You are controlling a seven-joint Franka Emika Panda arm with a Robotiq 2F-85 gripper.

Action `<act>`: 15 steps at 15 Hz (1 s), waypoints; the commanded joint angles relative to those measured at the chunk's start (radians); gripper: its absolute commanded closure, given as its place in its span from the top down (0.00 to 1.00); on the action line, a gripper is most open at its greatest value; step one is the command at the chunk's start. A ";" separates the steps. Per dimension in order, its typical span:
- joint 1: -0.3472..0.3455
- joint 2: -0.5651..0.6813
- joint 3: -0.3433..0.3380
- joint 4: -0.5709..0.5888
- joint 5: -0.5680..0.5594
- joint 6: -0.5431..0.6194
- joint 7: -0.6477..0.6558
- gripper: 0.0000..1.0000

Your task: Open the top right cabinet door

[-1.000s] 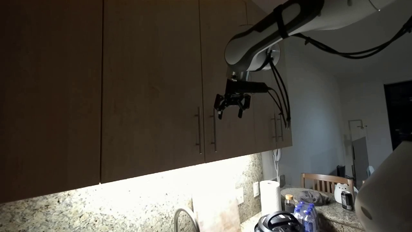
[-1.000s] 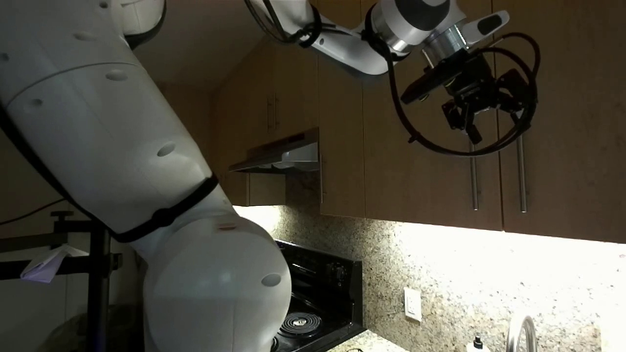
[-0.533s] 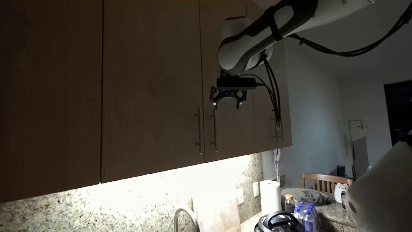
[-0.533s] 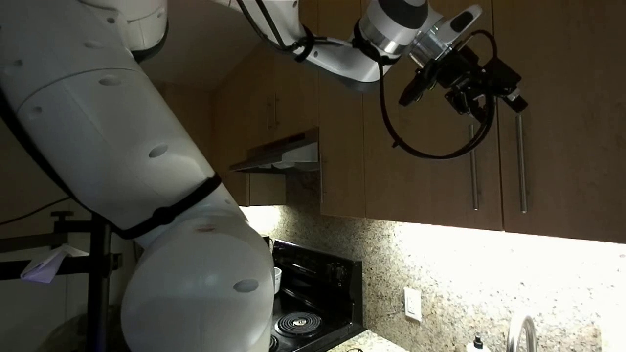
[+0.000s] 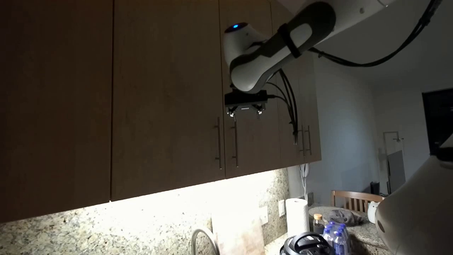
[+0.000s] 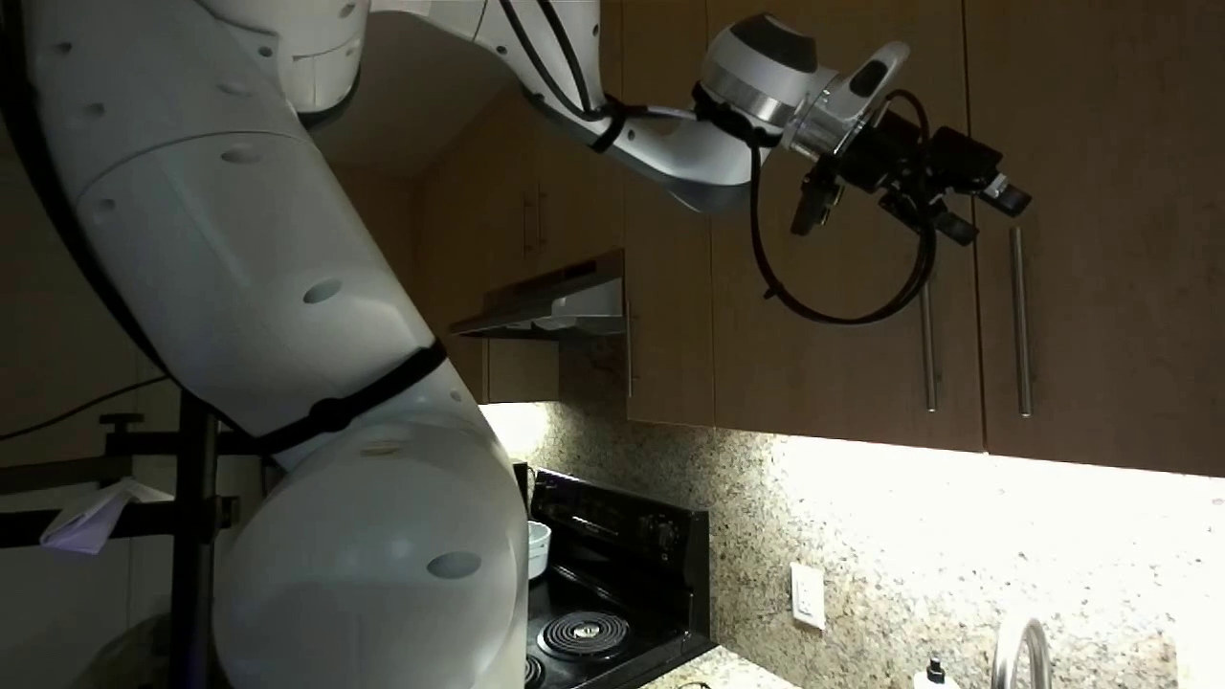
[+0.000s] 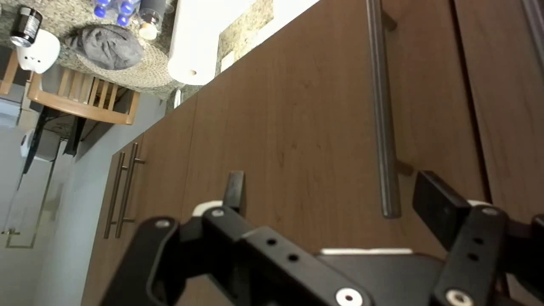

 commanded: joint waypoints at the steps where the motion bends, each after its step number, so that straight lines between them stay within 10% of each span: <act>1: 0.030 0.088 0.001 0.081 -0.116 -0.029 0.093 1.00; 15: 0.269 0.290 -0.130 0.264 -0.239 -0.306 0.172 1.00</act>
